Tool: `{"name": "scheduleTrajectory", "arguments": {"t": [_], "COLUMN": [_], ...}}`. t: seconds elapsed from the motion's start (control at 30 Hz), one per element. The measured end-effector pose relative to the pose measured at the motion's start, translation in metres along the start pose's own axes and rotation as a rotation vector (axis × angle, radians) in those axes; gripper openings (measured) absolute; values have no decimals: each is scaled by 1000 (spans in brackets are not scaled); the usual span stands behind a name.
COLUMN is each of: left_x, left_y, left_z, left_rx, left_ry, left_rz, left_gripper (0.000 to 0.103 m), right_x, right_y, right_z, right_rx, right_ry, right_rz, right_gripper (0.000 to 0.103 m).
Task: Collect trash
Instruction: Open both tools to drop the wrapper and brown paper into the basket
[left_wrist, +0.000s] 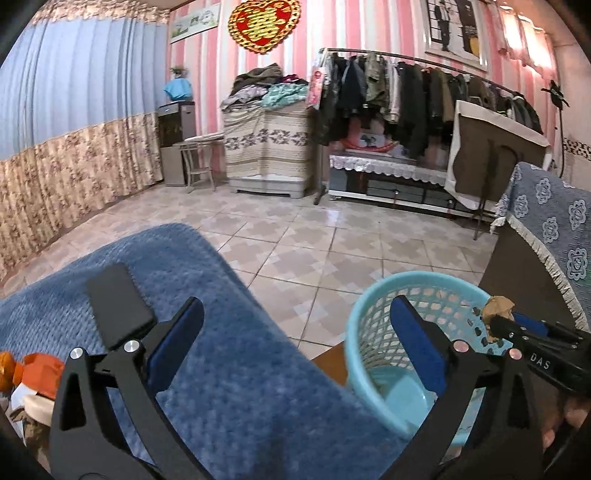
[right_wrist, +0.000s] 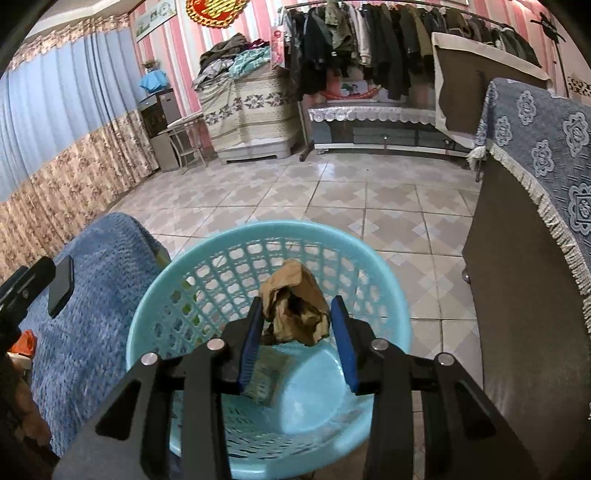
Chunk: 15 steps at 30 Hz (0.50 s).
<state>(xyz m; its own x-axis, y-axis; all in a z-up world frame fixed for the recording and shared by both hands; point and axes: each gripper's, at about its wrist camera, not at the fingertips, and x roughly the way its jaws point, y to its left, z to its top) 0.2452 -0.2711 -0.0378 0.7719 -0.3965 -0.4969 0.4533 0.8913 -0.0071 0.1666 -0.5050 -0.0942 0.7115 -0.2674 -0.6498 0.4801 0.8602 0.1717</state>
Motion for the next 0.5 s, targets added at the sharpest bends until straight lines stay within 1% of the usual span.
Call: {"name": "scheduleTrajectory", "arguments": {"t": [0.13,0.2,0.23,0.27,0.37,0.4,0.47,0.5], "left_x": [-6,-10,-12,-15,-22,-25,-31,-35], "left_y": [14,19,20,23,27,27,27,28], "left_z": [-7,-9,-10,-11,-13,-13,-14,-14], "left_rx": [-17,-19,-20,-24,-25,-24,-22,-23], "left_ry": [13,17,18,20,18,17,12,10], "left_rz": [32,48,54,61,69,73,80,82], "left_gripper": [98,98,98,98,98,98,98,98], "right_x": [2,0,0,-1,-7,-9,-13,-15], "right_y": [10,12,12,12,13,13,14,15], "right_z": [-1,0,0,1,1,1,2,1], "right_rx": [-14,-13,-16,-20,-20,-18,-18,-21], "right_ry": [-2,-11,-16,-23,-51,-57,-73,-80], "right_rz": [17,20,15,7,9,11,10,10], "right_gripper": [41,45,52,61,71,73,82,83]}}
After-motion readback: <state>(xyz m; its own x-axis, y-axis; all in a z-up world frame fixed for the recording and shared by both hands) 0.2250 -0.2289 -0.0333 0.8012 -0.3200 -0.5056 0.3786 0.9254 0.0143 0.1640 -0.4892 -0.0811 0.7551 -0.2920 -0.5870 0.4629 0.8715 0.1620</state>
